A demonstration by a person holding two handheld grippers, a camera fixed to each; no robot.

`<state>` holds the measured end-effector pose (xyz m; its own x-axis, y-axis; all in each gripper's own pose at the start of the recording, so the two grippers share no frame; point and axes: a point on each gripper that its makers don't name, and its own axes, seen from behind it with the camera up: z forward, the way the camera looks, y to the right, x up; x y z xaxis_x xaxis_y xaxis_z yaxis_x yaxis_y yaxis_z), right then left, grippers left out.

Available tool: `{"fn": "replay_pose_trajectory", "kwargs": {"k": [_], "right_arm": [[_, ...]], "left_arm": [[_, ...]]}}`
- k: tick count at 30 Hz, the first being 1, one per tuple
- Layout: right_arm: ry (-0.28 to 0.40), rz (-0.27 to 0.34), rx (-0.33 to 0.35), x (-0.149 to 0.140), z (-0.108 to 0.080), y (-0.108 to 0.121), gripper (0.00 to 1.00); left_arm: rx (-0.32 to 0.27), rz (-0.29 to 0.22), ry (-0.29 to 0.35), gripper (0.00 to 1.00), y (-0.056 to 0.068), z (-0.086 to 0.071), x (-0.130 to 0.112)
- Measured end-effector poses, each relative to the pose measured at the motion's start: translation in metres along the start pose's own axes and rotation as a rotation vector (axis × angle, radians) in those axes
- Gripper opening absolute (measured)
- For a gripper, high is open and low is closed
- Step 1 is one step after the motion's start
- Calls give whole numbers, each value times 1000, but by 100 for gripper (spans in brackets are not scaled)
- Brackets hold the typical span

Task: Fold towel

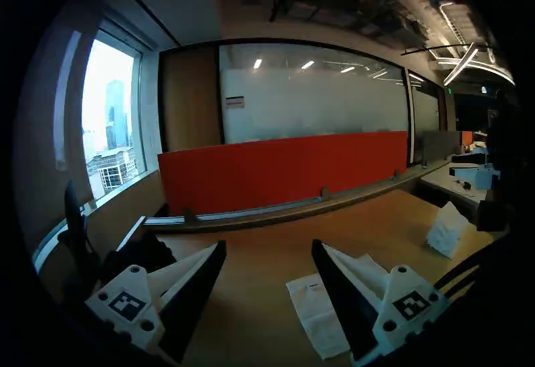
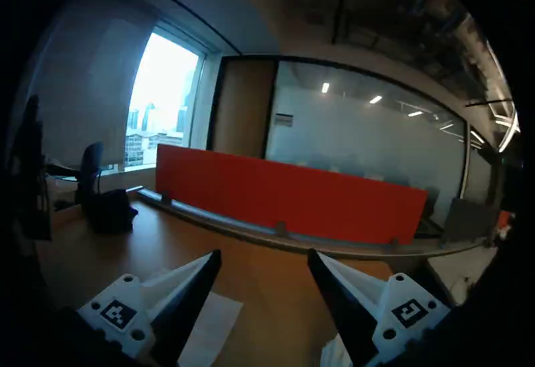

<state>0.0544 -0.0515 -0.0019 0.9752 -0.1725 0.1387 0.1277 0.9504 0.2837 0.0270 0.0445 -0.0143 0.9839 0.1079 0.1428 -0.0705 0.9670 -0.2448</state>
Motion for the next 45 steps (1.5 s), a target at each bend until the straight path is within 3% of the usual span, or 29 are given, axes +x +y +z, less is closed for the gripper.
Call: {"fn": "replay_pose_trajectory", "kwargs": {"k": [8,20,45], "right_arm": [[-87,-50,117,-16,1,-27,100],[-164,-82,200,-41,-1,-48,100],[-295,-99,259,-140,3,-75,100]], "left_arm": [[-59,39,-57,95,8,0,-13],[-115,65,-122,95,26,3,-46],[-179,78,-232,95,63,15,-139]]}}
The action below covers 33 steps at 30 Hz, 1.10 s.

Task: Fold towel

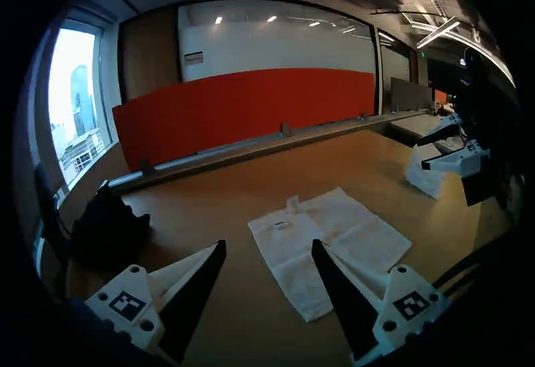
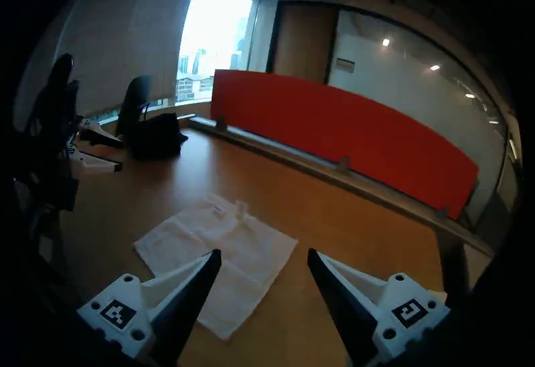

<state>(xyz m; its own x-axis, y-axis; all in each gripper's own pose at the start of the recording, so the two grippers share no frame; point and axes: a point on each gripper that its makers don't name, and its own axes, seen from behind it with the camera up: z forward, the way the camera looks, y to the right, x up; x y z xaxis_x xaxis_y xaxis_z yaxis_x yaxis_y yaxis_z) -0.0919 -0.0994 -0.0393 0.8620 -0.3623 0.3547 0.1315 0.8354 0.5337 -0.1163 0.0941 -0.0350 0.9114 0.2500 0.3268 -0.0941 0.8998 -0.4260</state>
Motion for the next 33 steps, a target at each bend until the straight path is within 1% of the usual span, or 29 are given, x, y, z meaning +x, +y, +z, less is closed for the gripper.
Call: {"fn": "replay_pose_trajectory", "kwargs": {"k": [5,14,22,27,33], "right_arm": [[-29,-8,11,-20,9,-5,100],[-82,-18,34,-53,23,-17,100],[-140,-44,67,-85,34,-30,100],[-171,-46,83,-103,38,-36,100],[-207,-45,99,-123,41,-42,100]], "left_arm": [[-18,15,-28,95,9,10,-17],[-54,11,-88,95,24,23,-52],[-76,20,-147,95,33,31,-84],[-89,20,-176,95,37,35,-101],[-111,36,-212,95,43,43,-119]]}}
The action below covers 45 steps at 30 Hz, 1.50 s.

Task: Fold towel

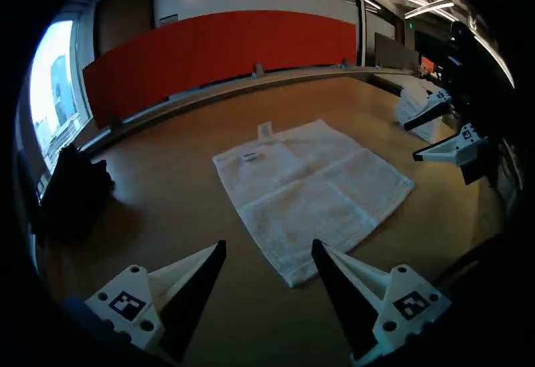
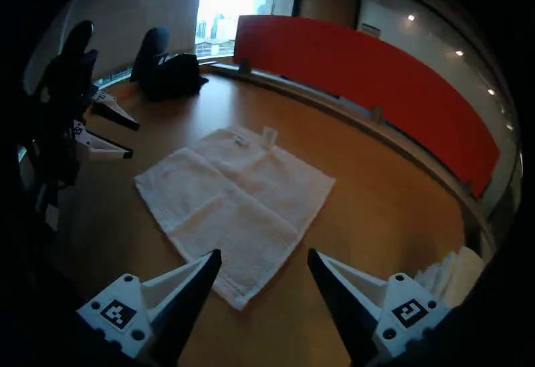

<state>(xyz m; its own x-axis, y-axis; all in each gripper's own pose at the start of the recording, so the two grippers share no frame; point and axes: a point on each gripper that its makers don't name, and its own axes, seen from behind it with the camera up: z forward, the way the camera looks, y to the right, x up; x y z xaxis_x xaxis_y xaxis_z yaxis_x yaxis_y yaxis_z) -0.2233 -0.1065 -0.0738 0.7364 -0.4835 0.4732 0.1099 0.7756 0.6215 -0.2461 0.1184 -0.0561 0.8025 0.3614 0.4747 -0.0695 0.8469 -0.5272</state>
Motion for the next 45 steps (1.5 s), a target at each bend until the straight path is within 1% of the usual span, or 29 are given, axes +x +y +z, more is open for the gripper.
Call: {"fn": "replay_pose_trajectory", "kwargs": {"k": [11,19,25,32,36,39,41,45], "right_arm": [[-60,-4,28,-29,10,-10,100],[-99,-8,49,-45,14,-16,100],[-127,-11,60,-54,17,-19,100],[-137,-7,67,-56,19,-19,100],[-147,-7,78,-59,19,-22,99],[-157,-8,89,-63,19,-25,97],[-165,-8,100,-66,19,-28,93],[-172,-5,115,-68,20,-30,90]], "left_arm": [[-42,3,-61,95,12,19,-27],[-66,22,-106,95,21,25,-46],[-80,25,-137,95,26,27,-58],[-96,35,-156,95,30,29,-63],[-102,31,-159,95,31,30,-63],[-108,30,-162,95,32,30,-63],[-112,34,-161,95,32,30,-63],[-122,45,-158,94,32,31,-62]]}}
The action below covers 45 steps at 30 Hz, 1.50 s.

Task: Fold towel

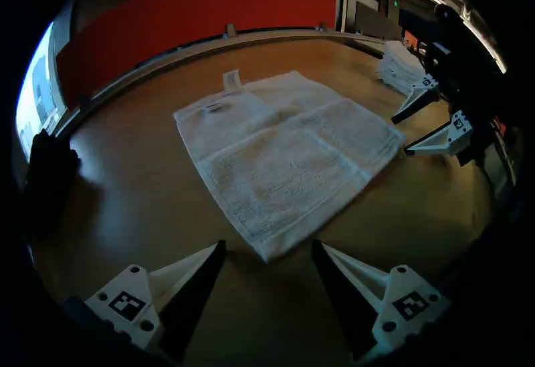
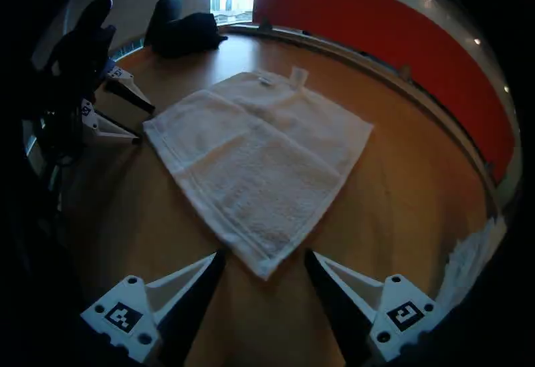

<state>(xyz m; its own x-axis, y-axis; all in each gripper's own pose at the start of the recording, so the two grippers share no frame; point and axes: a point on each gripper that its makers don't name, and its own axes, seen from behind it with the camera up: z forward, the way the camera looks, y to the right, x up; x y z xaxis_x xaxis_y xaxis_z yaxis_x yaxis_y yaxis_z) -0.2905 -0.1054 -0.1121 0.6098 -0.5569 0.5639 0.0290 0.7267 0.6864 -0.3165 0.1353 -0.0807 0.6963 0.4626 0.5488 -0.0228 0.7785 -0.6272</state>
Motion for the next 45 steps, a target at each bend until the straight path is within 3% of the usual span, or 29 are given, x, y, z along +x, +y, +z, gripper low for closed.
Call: {"fn": "replay_pose_trajectory", "kwargs": {"k": [6,14,20,34,38,42,44,45], "right_arm": [[2,4,11,0,1,0,87],[6,34,43,-1,1,-4,73],[11,43,39,-2,2,-3,67],[15,49,39,-2,2,-2,44],[13,45,40,-2,2,-2,27],[13,40,40,-1,2,-3,21],[11,38,38,-1,2,-3,21],[11,38,38,0,2,-3,21]], "left_arm": [[-10,10,0,94,1,2,1],[-17,12,2,92,2,2,1],[-25,17,-9,86,4,3,1],[-30,18,-31,60,9,5,2],[-28,14,-37,55,9,4,3],[-26,14,-44,50,9,4,3],[-21,12,-48,31,9,4,4],[-17,9,-50,26,9,5,4]]}}
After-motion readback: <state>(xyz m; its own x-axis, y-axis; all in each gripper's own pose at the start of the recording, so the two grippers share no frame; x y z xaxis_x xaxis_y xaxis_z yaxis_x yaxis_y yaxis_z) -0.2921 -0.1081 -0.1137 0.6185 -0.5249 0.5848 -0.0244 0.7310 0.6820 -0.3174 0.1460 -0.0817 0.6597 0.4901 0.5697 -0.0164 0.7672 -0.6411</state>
